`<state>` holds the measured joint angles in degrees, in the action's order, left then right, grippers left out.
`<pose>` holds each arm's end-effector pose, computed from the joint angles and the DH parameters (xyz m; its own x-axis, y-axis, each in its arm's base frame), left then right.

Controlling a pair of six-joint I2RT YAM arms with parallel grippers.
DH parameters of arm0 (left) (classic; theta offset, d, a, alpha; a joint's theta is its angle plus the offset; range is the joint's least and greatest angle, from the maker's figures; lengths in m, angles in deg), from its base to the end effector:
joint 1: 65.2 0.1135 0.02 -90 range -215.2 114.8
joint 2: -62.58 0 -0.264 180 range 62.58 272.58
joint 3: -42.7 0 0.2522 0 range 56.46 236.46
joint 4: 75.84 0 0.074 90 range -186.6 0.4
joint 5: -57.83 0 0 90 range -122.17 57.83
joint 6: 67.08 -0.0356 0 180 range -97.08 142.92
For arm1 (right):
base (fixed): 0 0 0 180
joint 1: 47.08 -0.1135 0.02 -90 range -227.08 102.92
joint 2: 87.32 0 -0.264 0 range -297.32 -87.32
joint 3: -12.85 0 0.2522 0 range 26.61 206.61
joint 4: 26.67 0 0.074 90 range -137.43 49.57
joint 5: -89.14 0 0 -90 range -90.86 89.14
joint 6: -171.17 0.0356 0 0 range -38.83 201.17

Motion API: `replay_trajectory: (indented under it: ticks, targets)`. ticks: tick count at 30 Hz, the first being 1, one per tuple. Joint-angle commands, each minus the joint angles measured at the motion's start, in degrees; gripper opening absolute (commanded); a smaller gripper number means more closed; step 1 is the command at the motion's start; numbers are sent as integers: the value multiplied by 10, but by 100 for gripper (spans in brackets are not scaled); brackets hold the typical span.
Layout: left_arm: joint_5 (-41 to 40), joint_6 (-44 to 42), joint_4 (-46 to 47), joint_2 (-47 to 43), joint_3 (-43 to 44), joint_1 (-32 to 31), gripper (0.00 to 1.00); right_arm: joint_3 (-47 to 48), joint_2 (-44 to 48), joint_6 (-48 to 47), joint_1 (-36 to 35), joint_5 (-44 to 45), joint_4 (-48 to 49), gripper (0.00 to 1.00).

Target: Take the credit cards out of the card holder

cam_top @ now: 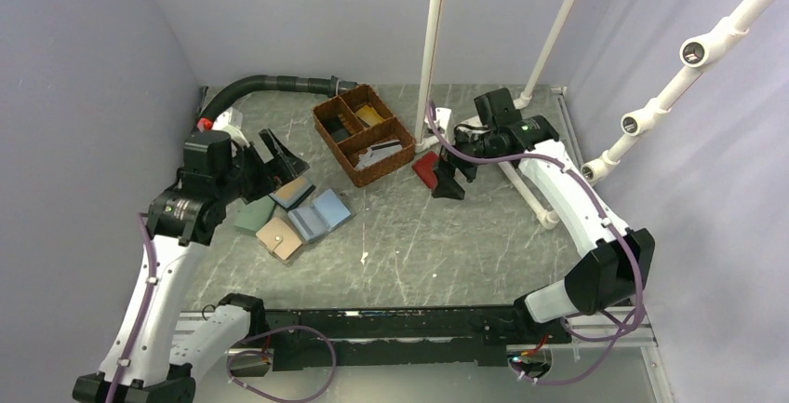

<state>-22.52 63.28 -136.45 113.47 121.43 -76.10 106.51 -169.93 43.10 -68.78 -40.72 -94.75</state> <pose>0.1640 -0.0377 0.3771 -0.6154 -0.5317 -0.5820 -0.0967 0.7836 -0.6137 0.2598 0.1279 0.3386 -0.2388 -0.6045 -0.7600 -0.9592 0.2687 0.0877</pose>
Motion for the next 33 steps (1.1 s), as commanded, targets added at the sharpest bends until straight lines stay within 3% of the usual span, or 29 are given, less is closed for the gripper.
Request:
replay_trajectory:
  ticks: [1,8,13,21,25,33]
  targets:
    - [-7,-21,-28,-8,68,3,99,55,8,-31,24,49,-65,100]
    - [7,-29,-63,16,153,4,99,148,23,-42,29,102,-122,100]
    - [24,-19,-52,19,177,3,99,167,61,134,30,211,-40,100]
    - [15,-30,-88,22,222,3,100,161,110,229,63,194,-7,100]
    - [25,-22,-77,25,227,4,99,168,129,261,98,149,2,100]
    - [42,-4,-57,26,218,3,100,127,172,321,129,142,31,100]
